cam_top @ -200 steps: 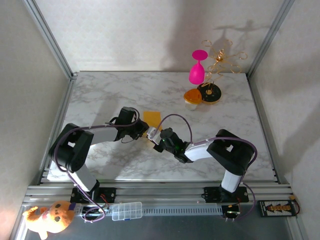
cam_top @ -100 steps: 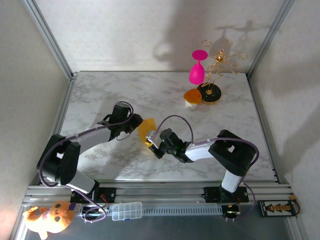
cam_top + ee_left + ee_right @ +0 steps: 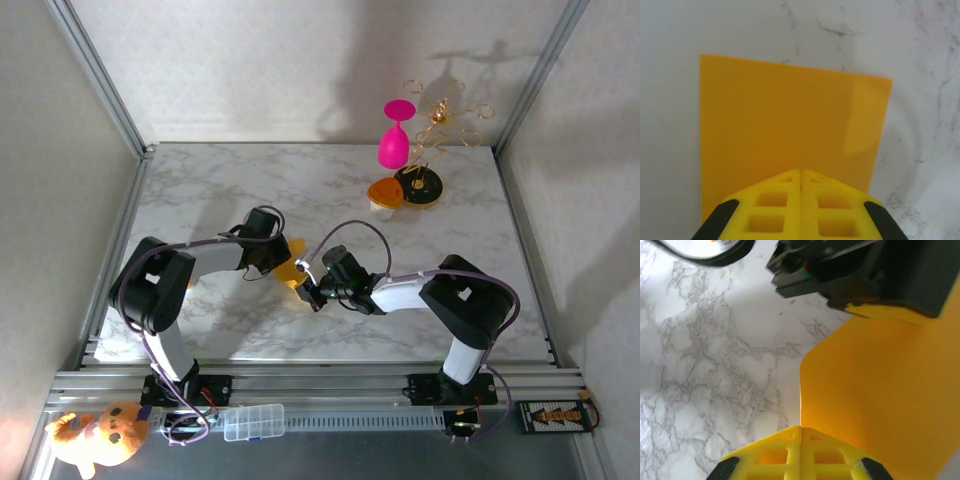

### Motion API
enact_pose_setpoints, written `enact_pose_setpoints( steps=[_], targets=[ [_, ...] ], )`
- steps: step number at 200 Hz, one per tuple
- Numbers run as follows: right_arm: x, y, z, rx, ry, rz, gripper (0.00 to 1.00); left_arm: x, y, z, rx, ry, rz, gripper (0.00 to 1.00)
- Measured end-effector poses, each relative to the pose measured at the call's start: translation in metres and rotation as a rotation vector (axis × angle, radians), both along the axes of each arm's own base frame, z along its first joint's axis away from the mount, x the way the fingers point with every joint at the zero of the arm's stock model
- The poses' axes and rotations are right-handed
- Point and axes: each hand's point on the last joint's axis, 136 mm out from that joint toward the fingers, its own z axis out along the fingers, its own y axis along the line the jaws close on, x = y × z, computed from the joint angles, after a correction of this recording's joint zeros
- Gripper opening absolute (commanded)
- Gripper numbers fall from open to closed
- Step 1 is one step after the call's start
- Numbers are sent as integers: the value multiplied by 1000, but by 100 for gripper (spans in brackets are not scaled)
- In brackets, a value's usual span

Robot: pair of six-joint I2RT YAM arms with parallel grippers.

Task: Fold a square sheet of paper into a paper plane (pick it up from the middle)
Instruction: Third fold the triangle at the center of the table.

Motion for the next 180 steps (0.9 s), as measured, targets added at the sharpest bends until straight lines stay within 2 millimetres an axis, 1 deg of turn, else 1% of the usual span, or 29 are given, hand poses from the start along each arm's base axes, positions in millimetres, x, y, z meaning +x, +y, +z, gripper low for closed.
enact_pose_setpoints(
  steps=[8,47,97,180],
  targets=[
    [2,0,0,-3,12,-10,0,-1,0,-3,6,5,-7,0],
    [12,2,-6,-35,51,-60,0,2,-3,-2,15,-4,-25,0],
    [25,-5,-19,-108,65,-134,0,4,-5,-2,20,-12,-41,0],
    [39,-15,-24,-162,50,-223,0,6,-7,-2,25,-18,-58,0]
  ],
)
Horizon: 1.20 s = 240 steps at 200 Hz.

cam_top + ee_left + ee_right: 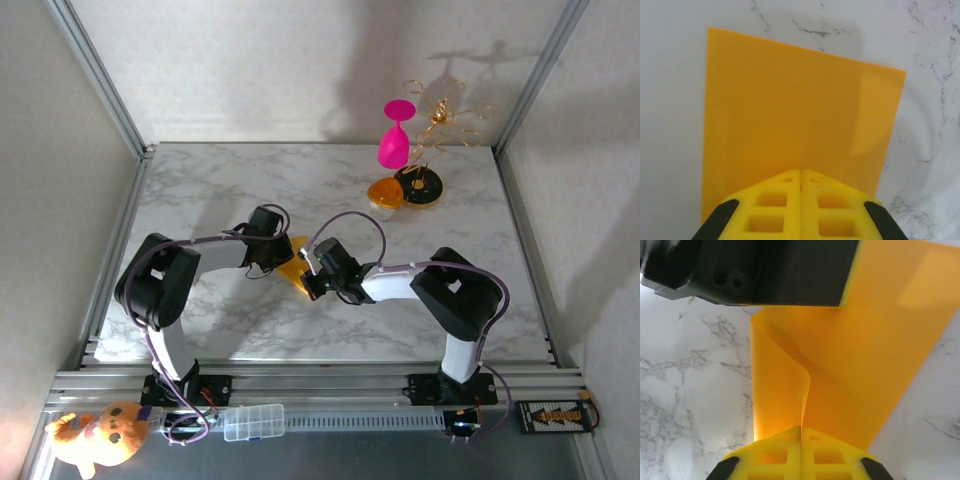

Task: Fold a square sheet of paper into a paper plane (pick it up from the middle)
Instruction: Third fold the triangle at the center of the table.

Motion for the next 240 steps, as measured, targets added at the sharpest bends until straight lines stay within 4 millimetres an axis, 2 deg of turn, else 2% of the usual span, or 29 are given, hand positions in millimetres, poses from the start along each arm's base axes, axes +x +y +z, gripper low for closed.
enact_pose_setpoints(
  steps=[68,240],
  targets=[
    [5,0,2,-6,-13,-15,0,1,-2,0,1,-3,-7,0],
    [8,-1,-8,-41,7,-36,0,1,-4,1,3,-3,-13,0]
  ],
)
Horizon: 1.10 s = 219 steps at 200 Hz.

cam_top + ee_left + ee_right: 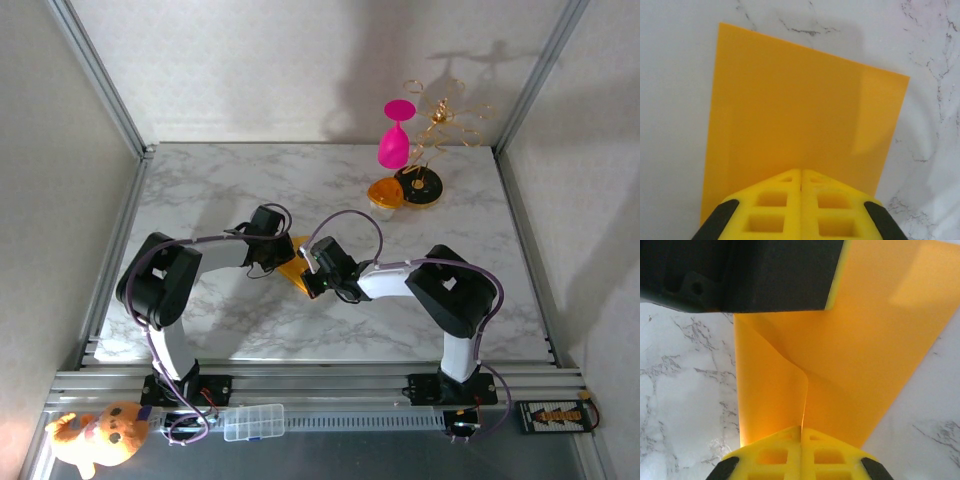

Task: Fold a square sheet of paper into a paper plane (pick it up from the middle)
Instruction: Third fold the triangle at the center of the table.

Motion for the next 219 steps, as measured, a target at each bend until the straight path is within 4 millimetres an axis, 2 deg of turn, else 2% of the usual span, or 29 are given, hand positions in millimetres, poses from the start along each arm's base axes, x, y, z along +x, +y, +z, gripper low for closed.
enact_pose_setpoints(
  steps=[17,55,86,101,117,132,171,219],
  targets=[
    [1,1,0,2,2,-2,0,0,0,1,3,7,-1,0],
    [2,2,-1,6,5,-8,0,1,-3,11,-1,3,-1,10],
    [2,2,-1,7,5,-8,0,6,0,47,-47,-62,41,15],
    [2,2,-1,7,6,-9,0,2,5,65,-83,-104,73,16],
    [2,2,-1,7,6,-9,0,-7,9,75,-132,-126,111,15],
    [2,2,-1,7,7,-10,0,-19,12,73,-177,-119,139,13],
    [2,2,0,8,7,-10,0,-43,9,54,-277,-47,196,8],
    [2,2,-1,8,7,-10,0,-45,-10,53,-356,-28,185,8]
  ],
)
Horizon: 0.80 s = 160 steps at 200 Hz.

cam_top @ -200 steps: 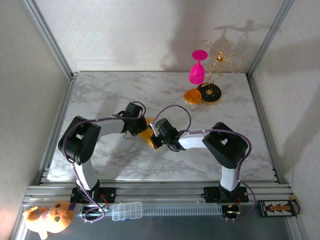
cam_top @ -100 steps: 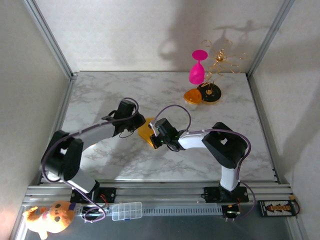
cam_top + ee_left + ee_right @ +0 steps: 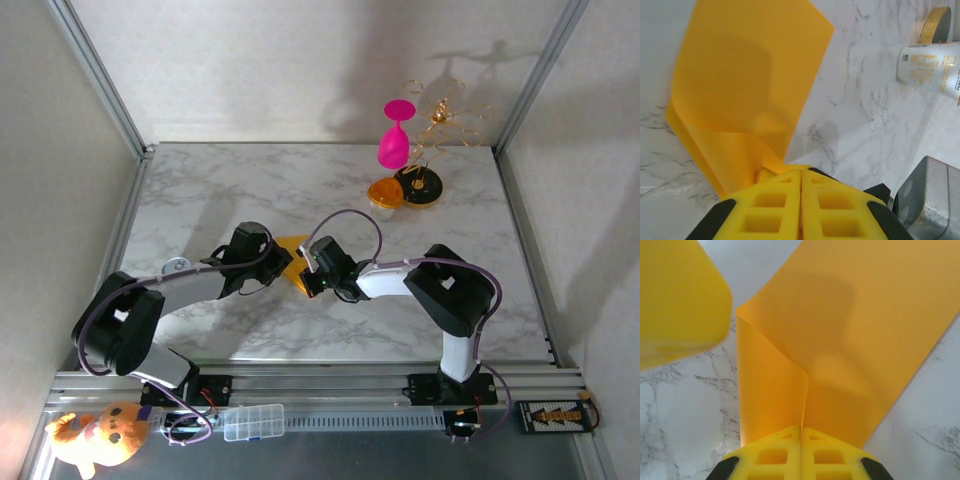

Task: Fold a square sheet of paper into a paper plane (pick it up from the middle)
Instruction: Third fold the triangle at the center of the table.

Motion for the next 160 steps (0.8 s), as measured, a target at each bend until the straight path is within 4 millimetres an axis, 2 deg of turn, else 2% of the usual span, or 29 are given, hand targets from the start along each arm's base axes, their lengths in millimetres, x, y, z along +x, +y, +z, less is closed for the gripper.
enact_pose_setpoints(
  steps=[37,160],
  targets=[
    [0,0,0,0,0,0,0,-5,-8,-16,-1,39,-27,7],
    [0,0,0,0,0,-1,0,-12,-4,-45,35,91,-21,6]
  ],
)
